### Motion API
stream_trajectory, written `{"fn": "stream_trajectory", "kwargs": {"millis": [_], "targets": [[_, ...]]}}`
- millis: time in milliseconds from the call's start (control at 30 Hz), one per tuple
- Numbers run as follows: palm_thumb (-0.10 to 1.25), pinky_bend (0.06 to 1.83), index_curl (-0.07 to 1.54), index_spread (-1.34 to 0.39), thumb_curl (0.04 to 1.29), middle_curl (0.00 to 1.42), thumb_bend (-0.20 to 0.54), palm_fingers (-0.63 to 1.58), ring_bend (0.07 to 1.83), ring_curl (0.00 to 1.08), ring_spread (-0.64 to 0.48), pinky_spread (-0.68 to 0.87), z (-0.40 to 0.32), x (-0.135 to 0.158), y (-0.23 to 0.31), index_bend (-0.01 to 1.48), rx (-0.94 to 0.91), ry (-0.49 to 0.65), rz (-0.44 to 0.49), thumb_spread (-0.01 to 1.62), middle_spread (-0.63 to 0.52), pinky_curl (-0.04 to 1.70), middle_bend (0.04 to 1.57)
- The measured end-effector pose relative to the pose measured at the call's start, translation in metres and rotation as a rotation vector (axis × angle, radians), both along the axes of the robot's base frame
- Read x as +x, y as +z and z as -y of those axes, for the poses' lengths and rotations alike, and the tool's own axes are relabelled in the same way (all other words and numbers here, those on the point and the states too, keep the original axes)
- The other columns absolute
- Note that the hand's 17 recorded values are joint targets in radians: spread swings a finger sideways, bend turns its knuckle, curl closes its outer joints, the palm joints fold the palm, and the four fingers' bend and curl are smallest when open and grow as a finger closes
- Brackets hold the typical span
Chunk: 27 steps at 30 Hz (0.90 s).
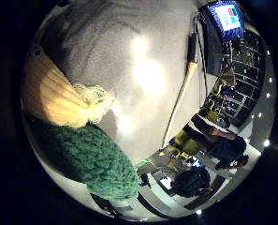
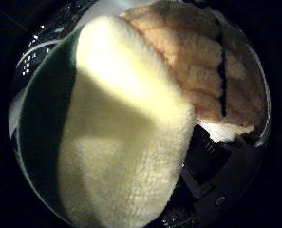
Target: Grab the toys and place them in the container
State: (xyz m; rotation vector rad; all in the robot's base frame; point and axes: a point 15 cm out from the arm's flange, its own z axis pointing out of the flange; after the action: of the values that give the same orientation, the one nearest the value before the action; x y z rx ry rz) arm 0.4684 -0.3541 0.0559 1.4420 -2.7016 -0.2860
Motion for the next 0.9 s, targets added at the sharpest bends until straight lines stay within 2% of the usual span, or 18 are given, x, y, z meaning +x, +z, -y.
{"fn": "stream_trajectory", "kwargs": {"millis": [267, 533, 600, 633, 667, 700, 733, 800, 900], "targets": [[1.07, 0.17, 0.65, -0.41, 0.42, 0.38, -0.017, 0.48, 0.18, 0.11, 0.11, 0.38, 0.011, 0.015, 0.079, 1.13, -0.071, 0.009, 0.096, 0.96, -0.15, 0.16, 0.41], [1.08, 0.18, 0.65, -0.41, 0.42, 0.39, -0.017, 0.47, 0.18, 0.12, 0.10, 0.38, -0.037, 0.022, 0.150, 1.15, -0.064, 0.087, 0.125, 0.97, -0.17, 0.16, 0.42], [1.08, 0.17, 0.63, -0.41, 0.42, 0.40, -0.015, 0.55, 0.23, 0.13, 0.06, 0.38, -0.057, 0.022, 0.168, 1.11, -0.058, 0.107, 0.141, 0.97, -0.19, 0.14, 0.47], [1.08, 0.18, 0.61, -0.41, 0.42, 0.43, -0.016, 0.69, 0.33, 0.16, 0.00, 0.34, -0.069, 0.021, 0.175, 1.03, -0.051, 0.119, 0.147, 0.97, -0.23, 0.14, 0.55], [1.08, 0.21, 0.59, -0.41, 0.42, 0.43, -0.013, 0.76, 0.41, 0.16, -0.07, 0.27, -0.083, 0.020, 0.183, 0.94, -0.045, 0.135, 0.155, 0.98, -0.26, 0.13, 0.57], [1.08, 0.34, 0.56, -0.42, 0.42, 0.45, -0.015, 0.92, 0.53, 0.19, -0.15, 0.12, -0.102, 0.017, 0.191, 0.80, -0.032, 0.150, 0.167, 0.99, -0.29, 0.15, 0.61], [1.08, 0.57, 0.53, -0.42, 0.42, 0.47, -0.015, 1.08, 0.69, 0.27, -0.25, -0.12, -0.118, 0.014, 0.199, 0.62, -0.022, 0.165, 0.179, 1.00, -0.33, 0.22, 0.61], [1.08, 0.74, 0.52, -0.44, 0.42, 0.50, -0.014, 1.10, 0.80, 0.33, -0.31, -0.32, -0.156, 0.008, 0.213, 0.51, 0.003, 0.202, 0.205, 1.02, -0.37, 0.29, 0.62], [1.08, 0.89, 0.55, -0.47, 0.42, 0.55, -0.014, 1.08, 0.91, 0.40, -0.35, -0.49, -0.223, 0.009, 0.234, 0.44, 0.029, 0.294, 0.246, 1.04, -0.40, 0.36, 0.66]]}}
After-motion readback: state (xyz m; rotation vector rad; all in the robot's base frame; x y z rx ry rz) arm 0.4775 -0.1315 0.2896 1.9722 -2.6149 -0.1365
